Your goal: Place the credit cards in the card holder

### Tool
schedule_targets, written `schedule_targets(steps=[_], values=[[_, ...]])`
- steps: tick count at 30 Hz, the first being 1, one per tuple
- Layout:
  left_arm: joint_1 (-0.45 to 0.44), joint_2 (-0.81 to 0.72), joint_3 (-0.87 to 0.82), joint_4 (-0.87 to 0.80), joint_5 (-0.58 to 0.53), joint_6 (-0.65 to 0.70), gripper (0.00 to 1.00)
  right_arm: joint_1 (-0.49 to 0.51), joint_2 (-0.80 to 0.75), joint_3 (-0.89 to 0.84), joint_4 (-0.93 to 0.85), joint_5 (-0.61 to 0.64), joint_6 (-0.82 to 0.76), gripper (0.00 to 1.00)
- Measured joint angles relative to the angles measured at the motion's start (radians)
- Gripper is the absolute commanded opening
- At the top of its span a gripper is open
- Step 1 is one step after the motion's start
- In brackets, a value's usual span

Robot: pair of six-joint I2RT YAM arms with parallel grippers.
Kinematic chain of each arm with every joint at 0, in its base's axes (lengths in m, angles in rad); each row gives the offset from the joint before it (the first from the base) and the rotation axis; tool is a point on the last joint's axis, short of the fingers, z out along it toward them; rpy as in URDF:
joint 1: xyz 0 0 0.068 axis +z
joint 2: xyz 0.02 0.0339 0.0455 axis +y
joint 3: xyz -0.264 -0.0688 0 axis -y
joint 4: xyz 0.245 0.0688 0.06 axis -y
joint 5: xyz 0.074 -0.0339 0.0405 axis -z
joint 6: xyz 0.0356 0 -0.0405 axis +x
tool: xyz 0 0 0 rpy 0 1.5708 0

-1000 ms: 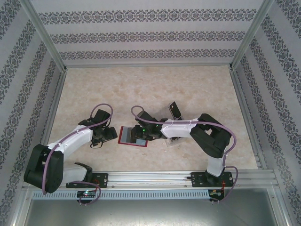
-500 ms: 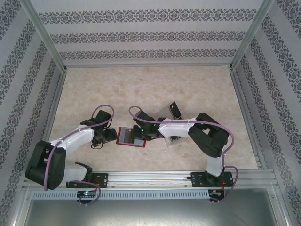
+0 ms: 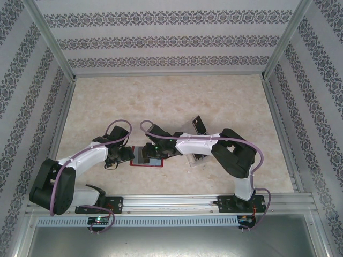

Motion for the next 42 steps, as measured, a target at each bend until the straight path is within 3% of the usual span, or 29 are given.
schedule_targets(steps=[42], values=[[-0.005, -0.009, -0.011, 0.01, -0.008, 0.0, 0.82, 0.019, 0.031, 0.053, -0.089, 0.01, -0.028, 0.38]])
